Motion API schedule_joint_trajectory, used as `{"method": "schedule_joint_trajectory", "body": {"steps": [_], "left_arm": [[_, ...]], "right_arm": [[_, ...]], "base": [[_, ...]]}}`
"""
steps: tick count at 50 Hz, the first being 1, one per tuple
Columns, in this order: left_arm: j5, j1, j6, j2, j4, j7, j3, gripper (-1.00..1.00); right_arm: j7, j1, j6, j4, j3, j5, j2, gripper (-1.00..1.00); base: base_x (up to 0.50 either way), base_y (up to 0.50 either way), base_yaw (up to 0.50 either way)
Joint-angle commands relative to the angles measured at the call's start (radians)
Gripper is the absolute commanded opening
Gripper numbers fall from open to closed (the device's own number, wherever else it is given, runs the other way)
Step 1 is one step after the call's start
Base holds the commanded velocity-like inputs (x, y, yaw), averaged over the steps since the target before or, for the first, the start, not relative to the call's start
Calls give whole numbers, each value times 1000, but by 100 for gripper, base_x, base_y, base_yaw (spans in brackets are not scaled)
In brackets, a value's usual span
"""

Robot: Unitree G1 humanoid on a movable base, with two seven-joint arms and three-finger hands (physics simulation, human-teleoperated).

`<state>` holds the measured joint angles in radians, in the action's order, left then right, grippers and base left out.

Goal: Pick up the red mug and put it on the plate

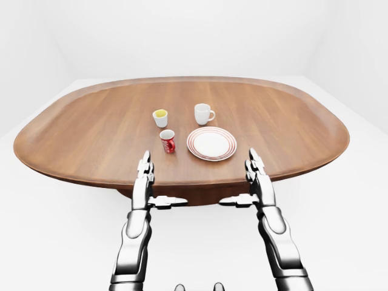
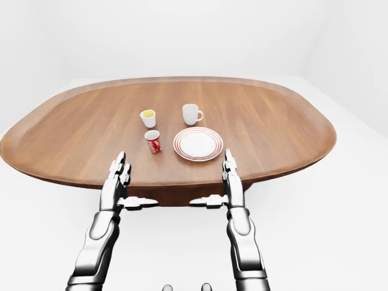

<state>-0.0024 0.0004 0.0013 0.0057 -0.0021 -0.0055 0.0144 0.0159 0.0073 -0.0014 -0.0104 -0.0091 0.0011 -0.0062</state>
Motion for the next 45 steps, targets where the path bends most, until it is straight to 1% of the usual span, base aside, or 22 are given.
{"method": "schedule_joint_trajectory", "body": {"steps": [1,3,8,17,20,22,23,24,26,30,31,36,40,45], "left_arm": [[10,-4,-17,3,26,8,12,100],[15,-3,-23,2,31,13,7,100],[5,2,-9,3,11,13,10,100],[-23,3,19,7,-9,7,24,100],[-25,3,21,6,-9,8,24,100],[-17,7,14,3,-6,12,17,100],[-18,6,15,4,-6,12,17,100],[-23,6,23,4,-12,13,21,100],[-24,8,25,4,-18,14,20,100],[-24,12,31,5,-28,14,20,100],[-29,25,50,7,-61,11,23,100],[-29,25,53,7,-63,9,26,100],[-39,25,66,11,-76,4,36,100],[-37,29,66,9,-82,4,34,100]], "right_arm": [[33,19,-10,-25,-1,-9,-6,100],[33,23,-7,-30,1,-17,-6,100],[31,33,4,-50,-1,-26,-7,100],[33,31,-2,-36,0,-32,-6,100],[29,30,-1,-29,5,-46,-6,100],[28,29,-1,-28,6,-49,-5,100],[28,28,-1,-28,7,-51,-5,100],[28,31,0,-30,7,-53,-6,100],[29,32,1,-32,8,-54,-6,100],[30,32,1,-31,9,-56,-5,100],[33,34,4,-28,13,-66,-8,100],[34,36,6,-34,10,-68,-7,100],[34,38,7,-39,9,-68,-7,100],[35,42,10,-47,9,-70,-7,100]], "base": [[0,0,0],[0,0,0],[0,0,0],[0,0,0],[0,0,0],[0,0,0],[0,0,0],[0,0,0],[0,0,0],[0,18,0],[4,42,0],[4,42,0],[4,42,0],[4,42,0]]}}
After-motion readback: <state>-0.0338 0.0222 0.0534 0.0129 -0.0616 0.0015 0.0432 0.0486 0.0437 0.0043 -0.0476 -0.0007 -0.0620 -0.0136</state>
